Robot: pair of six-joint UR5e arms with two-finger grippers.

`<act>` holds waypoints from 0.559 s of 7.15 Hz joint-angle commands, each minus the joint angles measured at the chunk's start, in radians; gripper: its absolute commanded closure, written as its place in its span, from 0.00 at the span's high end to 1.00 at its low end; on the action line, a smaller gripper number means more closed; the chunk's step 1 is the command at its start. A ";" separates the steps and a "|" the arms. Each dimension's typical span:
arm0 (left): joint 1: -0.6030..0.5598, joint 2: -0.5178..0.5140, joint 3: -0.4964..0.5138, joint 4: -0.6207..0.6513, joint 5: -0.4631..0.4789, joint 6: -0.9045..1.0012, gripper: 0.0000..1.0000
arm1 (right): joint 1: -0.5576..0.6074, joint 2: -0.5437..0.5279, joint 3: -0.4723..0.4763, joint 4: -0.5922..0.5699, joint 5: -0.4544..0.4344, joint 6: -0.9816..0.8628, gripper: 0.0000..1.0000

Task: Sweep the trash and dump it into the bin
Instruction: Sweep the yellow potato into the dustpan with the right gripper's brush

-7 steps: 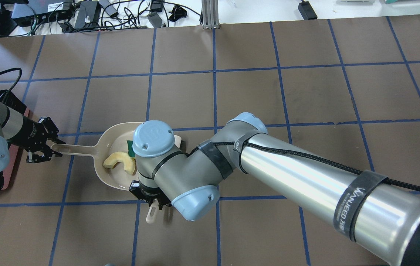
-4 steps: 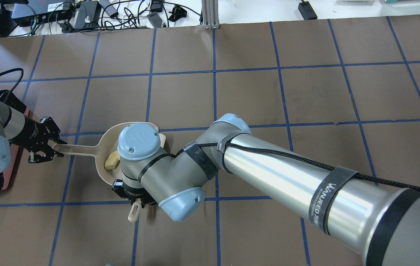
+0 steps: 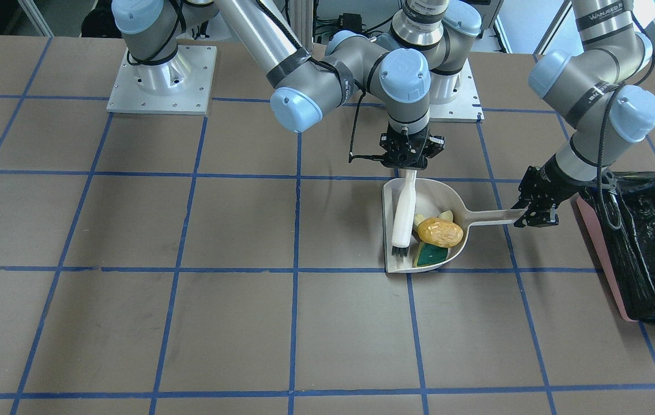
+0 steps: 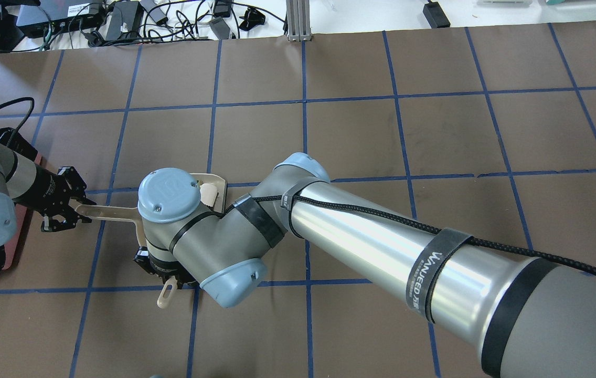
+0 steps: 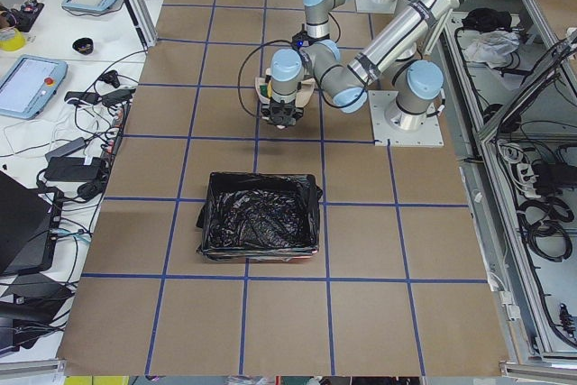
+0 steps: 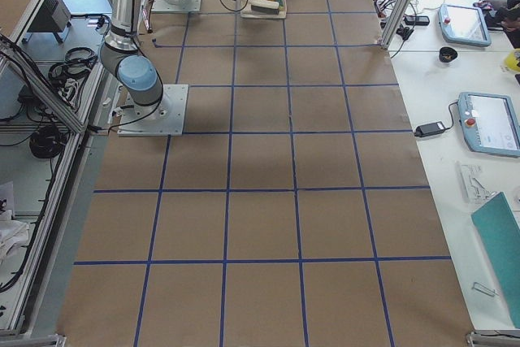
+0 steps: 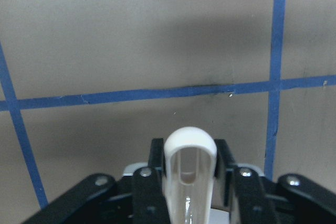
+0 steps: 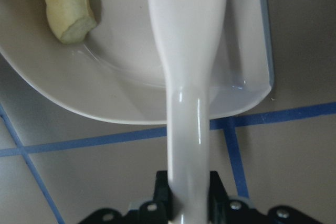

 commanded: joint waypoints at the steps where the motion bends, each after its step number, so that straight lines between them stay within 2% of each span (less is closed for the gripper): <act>1: 0.001 0.001 0.015 -0.015 -0.020 0.001 0.00 | -0.012 -0.013 0.002 0.050 -0.015 -0.043 0.00; 2: 0.008 -0.001 0.037 -0.030 -0.041 0.003 0.00 | -0.023 -0.043 0.004 0.115 -0.033 -0.083 0.00; 4: 0.012 0.006 0.115 -0.160 -0.063 -0.008 0.00 | -0.047 -0.117 0.009 0.286 -0.081 -0.168 0.00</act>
